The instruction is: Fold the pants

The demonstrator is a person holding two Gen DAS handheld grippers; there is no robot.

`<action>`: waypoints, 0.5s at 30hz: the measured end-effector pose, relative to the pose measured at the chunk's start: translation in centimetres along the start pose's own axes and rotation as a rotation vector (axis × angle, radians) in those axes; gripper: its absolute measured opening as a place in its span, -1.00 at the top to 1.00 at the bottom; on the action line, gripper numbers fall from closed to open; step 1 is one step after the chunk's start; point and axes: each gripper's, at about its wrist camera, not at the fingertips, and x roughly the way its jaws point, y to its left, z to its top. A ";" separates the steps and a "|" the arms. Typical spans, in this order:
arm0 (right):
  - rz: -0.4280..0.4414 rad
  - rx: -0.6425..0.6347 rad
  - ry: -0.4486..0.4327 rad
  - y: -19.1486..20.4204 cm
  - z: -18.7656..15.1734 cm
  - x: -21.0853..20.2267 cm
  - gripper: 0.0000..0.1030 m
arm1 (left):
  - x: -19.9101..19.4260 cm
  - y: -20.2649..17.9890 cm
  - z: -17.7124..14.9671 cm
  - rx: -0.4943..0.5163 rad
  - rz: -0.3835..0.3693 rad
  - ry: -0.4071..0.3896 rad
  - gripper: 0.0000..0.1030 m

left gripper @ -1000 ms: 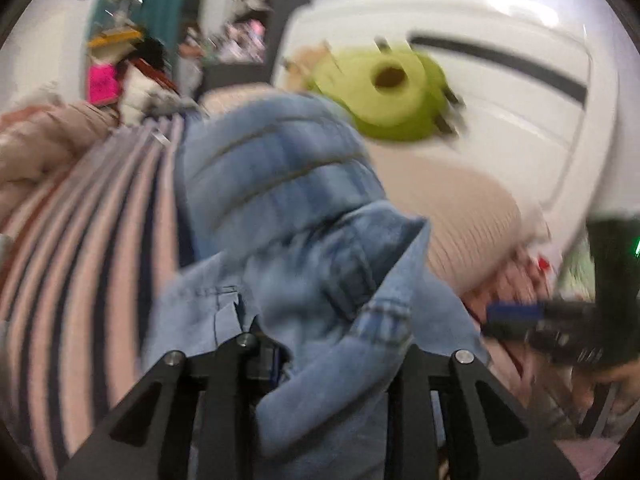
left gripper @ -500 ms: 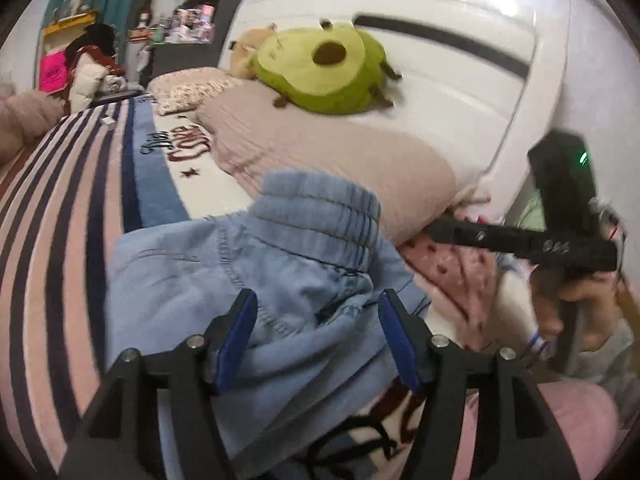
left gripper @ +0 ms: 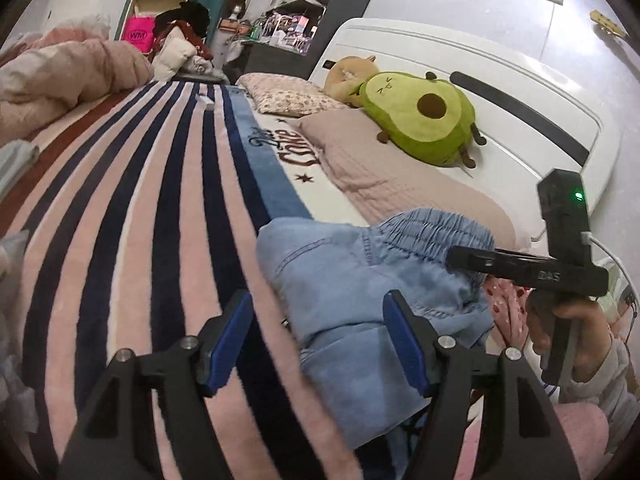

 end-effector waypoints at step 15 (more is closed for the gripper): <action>-0.050 0.052 0.030 -3.1 -3.9 -1.5 0.44 | 3.2 -1.5 -1.5 0.031 -0.086 0.109 -0.29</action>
